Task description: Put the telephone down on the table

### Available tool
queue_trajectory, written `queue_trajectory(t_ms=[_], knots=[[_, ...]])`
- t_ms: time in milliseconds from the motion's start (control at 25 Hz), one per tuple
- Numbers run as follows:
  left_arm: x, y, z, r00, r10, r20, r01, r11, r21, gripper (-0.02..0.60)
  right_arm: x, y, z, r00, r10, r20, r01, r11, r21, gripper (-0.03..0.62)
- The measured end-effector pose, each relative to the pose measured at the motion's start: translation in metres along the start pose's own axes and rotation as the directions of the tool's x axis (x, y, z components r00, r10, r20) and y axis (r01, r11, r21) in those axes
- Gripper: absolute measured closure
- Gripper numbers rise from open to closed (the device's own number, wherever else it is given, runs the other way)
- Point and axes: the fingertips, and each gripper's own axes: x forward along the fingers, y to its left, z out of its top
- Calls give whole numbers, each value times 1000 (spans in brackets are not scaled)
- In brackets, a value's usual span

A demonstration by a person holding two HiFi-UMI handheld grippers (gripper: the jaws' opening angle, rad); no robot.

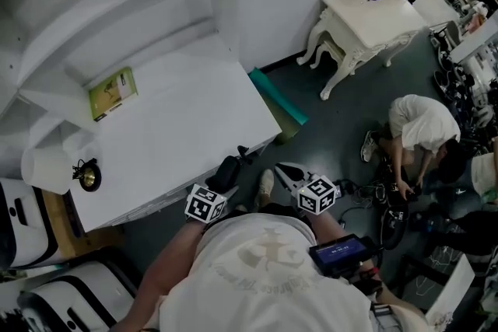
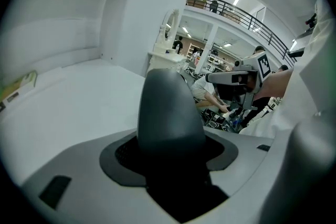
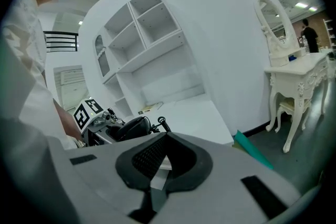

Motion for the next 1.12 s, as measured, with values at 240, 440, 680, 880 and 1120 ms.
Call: queue_trajectory(t_ms=[240, 440, 680, 880, 1120], knots=[[25, 9, 31, 1000, 11, -3, -11, 1000, -7, 298, 8, -34, 14, 1000, 23, -9, -23, 1000, 5, 579], [47, 22, 56, 1000, 17, -24, -17, 1000, 3, 298, 16, -64, 21, 999, 29, -16, -28, 999, 28, 579], [72, 38, 85, 998, 28, -57, -26, 999, 24, 298, 27, -90, 28, 998, 64, -19, -63, 997, 39, 579], [91, 47, 109, 996, 33, -78, -30, 999, 44, 298, 35, -115, 41, 997, 82, -15, -81, 996, 46, 579], [106, 63, 123, 994, 55, -97, -50, 997, 50, 298, 44, -136, 52, 995, 102, -23, -101, 994, 48, 579]])
